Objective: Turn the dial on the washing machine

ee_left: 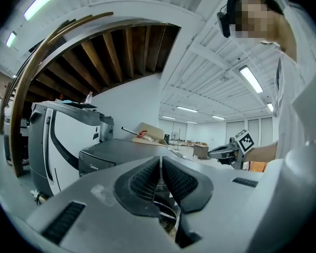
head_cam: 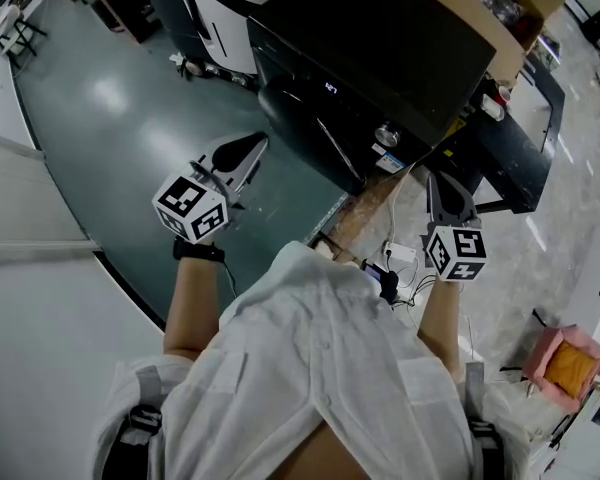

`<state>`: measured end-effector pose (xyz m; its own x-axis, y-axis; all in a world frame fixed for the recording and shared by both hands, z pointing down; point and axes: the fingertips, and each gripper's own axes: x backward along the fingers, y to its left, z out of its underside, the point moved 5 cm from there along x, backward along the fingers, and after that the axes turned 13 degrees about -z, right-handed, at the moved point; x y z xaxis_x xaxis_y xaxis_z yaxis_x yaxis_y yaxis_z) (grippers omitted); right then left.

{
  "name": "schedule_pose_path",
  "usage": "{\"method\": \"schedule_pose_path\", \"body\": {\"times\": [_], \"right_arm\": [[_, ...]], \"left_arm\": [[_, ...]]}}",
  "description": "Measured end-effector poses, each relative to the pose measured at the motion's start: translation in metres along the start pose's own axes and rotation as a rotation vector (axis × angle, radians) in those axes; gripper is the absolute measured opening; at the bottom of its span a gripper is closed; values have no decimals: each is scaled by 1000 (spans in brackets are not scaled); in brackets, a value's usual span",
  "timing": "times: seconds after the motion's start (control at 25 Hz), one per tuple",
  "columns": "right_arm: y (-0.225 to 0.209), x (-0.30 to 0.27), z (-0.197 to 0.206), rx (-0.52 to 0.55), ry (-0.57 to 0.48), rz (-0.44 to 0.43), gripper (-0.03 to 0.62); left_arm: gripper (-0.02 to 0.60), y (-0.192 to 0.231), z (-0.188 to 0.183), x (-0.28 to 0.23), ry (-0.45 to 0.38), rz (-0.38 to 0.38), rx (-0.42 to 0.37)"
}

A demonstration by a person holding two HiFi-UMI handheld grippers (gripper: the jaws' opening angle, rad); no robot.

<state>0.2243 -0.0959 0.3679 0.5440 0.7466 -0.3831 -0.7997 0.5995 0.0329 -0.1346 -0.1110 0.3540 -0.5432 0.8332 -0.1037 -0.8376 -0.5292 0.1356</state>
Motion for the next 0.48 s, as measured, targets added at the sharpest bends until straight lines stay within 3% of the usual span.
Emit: {"method": "schedule_pose_path", "body": {"times": [0.48], "right_arm": [[10,-1,-10,19,-17,-6,0]], "left_arm": [[17,9,-1,22,-14,-40,10]]}}
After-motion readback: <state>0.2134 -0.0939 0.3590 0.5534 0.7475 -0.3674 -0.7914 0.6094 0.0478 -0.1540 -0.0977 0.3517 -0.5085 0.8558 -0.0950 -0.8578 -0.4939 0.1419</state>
